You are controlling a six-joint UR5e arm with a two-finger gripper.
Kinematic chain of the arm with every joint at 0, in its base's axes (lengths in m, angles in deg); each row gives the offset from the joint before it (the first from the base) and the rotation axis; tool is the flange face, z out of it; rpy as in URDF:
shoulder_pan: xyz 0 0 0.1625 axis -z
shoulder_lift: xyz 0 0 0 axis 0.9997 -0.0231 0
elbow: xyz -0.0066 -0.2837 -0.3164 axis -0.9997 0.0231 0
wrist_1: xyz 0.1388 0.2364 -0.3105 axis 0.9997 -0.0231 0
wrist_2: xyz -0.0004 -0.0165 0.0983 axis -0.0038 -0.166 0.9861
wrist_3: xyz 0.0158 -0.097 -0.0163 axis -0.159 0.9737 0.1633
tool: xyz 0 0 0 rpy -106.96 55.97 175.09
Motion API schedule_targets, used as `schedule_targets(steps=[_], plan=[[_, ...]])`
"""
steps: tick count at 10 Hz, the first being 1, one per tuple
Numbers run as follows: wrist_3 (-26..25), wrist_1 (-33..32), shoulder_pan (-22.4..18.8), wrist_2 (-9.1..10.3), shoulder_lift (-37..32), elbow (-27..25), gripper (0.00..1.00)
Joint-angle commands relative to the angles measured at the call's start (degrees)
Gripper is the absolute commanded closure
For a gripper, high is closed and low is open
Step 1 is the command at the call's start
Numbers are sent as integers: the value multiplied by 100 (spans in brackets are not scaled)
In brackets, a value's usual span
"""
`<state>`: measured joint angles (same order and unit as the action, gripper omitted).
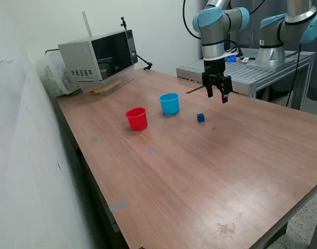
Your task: Place red objects in the red bin, and blue objects in the blue bin.
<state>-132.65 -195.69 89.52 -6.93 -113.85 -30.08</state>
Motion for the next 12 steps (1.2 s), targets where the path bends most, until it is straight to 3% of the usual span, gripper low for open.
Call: schedule_targets(steps=[1,5,6,12], plan=[[-440,-594,117,52,568,141,0],[-1611,-693,144,-140,1000,695,0],[-1630,-702,144,-298,1036,713,0],[-1648,-763,592,-326,1124,520,0]])
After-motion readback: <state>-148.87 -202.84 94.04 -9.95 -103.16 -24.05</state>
